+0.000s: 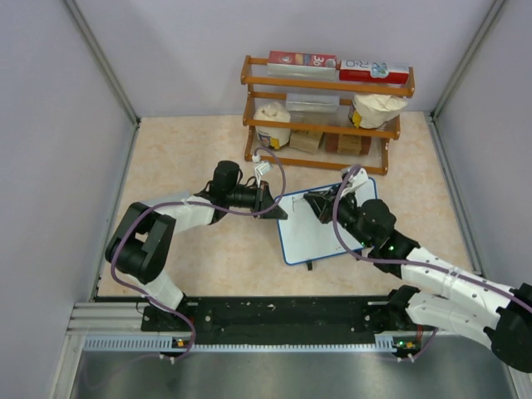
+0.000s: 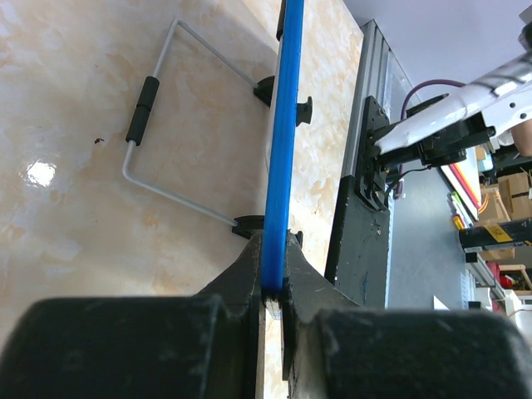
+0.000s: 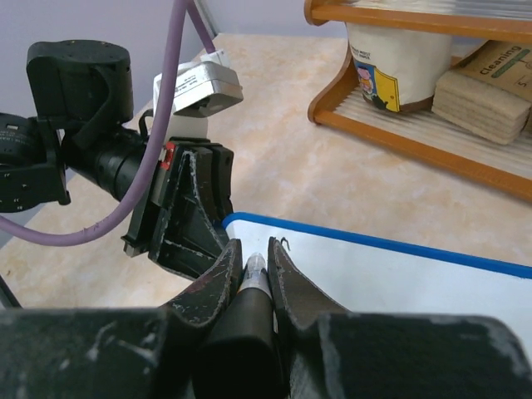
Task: Write a sentence on the whiteboard
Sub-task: Write with the whiteboard marker on the whiteboard.
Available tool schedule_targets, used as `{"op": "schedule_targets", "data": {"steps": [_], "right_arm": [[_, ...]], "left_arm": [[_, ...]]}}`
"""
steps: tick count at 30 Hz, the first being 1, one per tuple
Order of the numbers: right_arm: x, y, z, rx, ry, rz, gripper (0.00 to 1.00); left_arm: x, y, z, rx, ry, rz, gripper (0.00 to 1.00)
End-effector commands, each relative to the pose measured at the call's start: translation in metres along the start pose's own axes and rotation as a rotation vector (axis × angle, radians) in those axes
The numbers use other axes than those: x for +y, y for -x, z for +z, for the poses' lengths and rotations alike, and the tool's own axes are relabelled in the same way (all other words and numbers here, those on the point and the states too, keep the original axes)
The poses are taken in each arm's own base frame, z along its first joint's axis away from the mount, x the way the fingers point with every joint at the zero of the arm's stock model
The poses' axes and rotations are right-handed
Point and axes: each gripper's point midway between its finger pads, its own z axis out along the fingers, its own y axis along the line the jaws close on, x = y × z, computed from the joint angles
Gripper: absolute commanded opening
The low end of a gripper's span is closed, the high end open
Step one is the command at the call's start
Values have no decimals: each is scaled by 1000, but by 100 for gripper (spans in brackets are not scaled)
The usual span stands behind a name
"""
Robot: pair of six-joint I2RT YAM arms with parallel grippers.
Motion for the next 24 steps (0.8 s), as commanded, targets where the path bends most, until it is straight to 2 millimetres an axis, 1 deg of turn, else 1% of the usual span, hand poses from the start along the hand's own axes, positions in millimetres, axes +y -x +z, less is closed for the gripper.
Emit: {"op": "schedule_targets", "data": {"steps": [1,6,9,20,24], "right_arm": [[4,36,7,-101,-23,11,0],[-1,32,13,-90,-48,3,0],[-4,26,15,-80,-57,5,0],[-6,26,19,-100,-55,23,0],[-10,22,24,-82,-68,23,0]], "left_arm": [[29,-14,3,26,104,27,0],[29,-14,3,28,103,25,0],[29,-13,3,28,102,24,0],[30,-14,4,31,99,20,0],[30,-14,4,31,99,20,0]]}}
